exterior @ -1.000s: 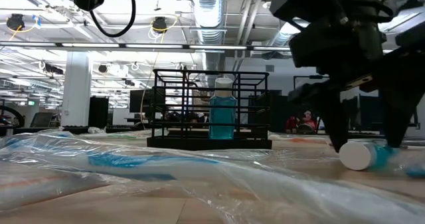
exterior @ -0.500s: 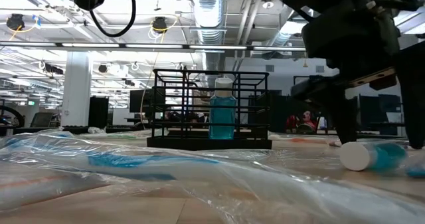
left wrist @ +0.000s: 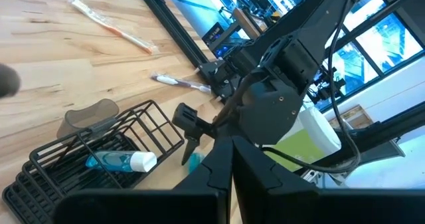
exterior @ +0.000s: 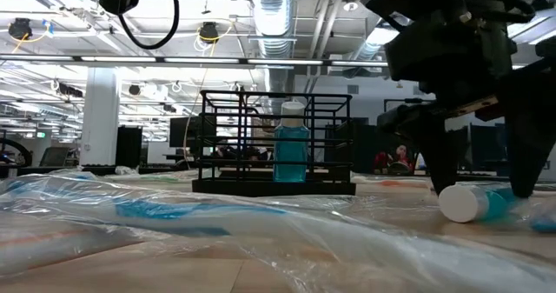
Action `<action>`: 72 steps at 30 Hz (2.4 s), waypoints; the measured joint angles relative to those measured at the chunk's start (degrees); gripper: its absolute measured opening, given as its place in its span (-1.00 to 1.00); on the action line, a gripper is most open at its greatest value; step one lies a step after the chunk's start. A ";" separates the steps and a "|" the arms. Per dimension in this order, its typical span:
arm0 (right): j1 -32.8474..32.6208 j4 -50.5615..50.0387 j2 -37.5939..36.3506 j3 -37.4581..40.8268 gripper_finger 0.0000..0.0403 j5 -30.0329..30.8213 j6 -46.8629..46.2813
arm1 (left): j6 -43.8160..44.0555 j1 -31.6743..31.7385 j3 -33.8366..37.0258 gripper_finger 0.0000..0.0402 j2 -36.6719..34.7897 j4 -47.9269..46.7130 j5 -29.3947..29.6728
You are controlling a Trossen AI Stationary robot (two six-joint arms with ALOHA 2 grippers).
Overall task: Pick & Place toothbrushing station
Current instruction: Put the mouthwash into the middle section of the mesh organizer
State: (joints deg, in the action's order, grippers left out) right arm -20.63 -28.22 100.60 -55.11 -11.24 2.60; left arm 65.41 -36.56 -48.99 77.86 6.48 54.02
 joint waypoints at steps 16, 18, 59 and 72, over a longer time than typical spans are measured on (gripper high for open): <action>-0.98 4.93 -0.37 3.82 0.27 0.89 -4.14 | 0.01 0.31 0.02 -0.98 -0.02 0.00 -0.44; -0.98 4.93 -0.36 3.85 0.27 0.94 -4.17 | 0.00 0.31 0.02 -0.98 -0.02 0.02 -0.45; -0.34 4.65 -0.15 3.96 -0.19 0.61 -5.70 | 0.02 0.31 0.02 -0.98 -0.02 0.04 -0.51; 0.44 3.76 -0.11 3.30 -0.33 0.62 -6.46 | 0.02 0.31 0.02 -0.98 -0.02 0.02 -0.51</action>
State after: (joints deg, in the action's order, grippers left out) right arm -20.18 -24.47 100.49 -51.81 -10.62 -3.85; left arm 65.43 -36.25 -48.97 77.84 6.50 53.52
